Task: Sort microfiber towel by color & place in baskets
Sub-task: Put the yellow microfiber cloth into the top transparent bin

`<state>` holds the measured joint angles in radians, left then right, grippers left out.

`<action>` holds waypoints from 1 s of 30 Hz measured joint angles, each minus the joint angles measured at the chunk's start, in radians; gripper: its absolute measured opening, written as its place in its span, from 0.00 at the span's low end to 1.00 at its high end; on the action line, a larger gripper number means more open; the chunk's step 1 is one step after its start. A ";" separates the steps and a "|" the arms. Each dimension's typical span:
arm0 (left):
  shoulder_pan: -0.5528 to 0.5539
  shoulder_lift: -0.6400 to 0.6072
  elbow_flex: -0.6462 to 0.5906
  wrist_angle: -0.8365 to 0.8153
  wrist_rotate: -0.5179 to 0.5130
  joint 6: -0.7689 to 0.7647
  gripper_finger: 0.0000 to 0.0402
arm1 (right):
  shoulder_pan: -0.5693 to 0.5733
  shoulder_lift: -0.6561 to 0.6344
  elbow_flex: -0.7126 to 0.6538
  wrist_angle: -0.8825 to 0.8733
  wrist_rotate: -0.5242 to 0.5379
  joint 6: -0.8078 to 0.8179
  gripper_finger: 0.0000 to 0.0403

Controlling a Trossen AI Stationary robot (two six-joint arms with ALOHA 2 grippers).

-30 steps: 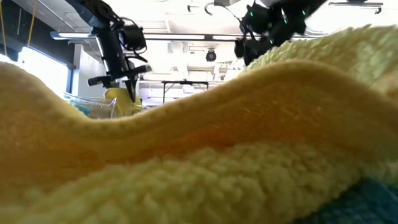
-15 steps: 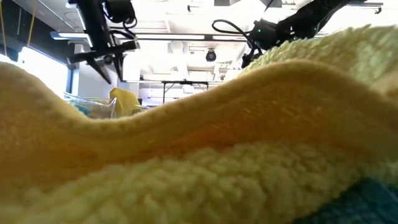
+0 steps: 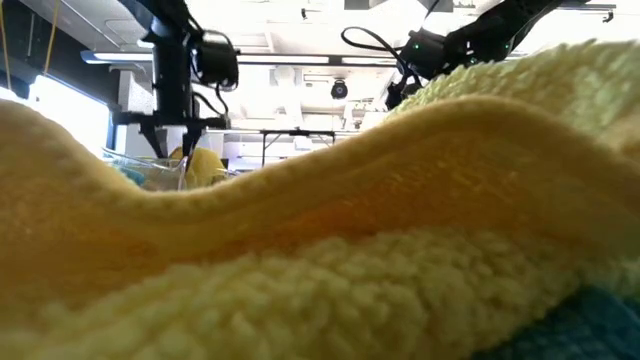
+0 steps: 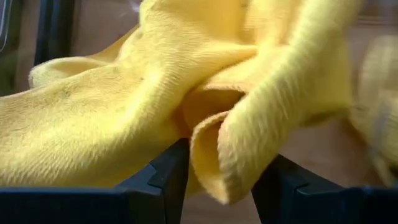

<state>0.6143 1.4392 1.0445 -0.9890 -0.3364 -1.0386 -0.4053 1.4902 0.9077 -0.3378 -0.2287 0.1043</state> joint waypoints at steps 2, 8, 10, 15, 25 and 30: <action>0.019 0.031 0.000 0.010 -0.027 -0.011 0.35 | 0.000 0.000 0.000 0.000 -0.002 0.000 0.46; 0.070 0.105 0.000 0.096 -0.052 -0.004 0.35 | 0.000 0.000 0.000 0.000 -0.007 0.000 0.46; 0.080 0.136 0.000 0.123 -0.037 0.010 0.35 | 0.000 0.000 0.000 0.000 -0.007 0.000 0.46; 0.101 0.221 0.000 0.158 0.018 0.049 0.35 | 0.000 0.000 0.000 0.000 -0.008 -0.016 0.46; 0.112 0.227 -0.002 0.204 0.049 0.083 0.35 | 0.000 0.000 0.000 -0.001 -0.010 -0.019 0.46; 0.113 0.127 -0.001 0.176 0.041 0.083 0.35 | 0.000 0.000 0.000 -0.001 -0.011 -0.019 0.46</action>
<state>0.7273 1.5661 1.0431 -0.8126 -0.2953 -0.9558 -0.4053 1.4902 0.9077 -0.3386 -0.2398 0.0856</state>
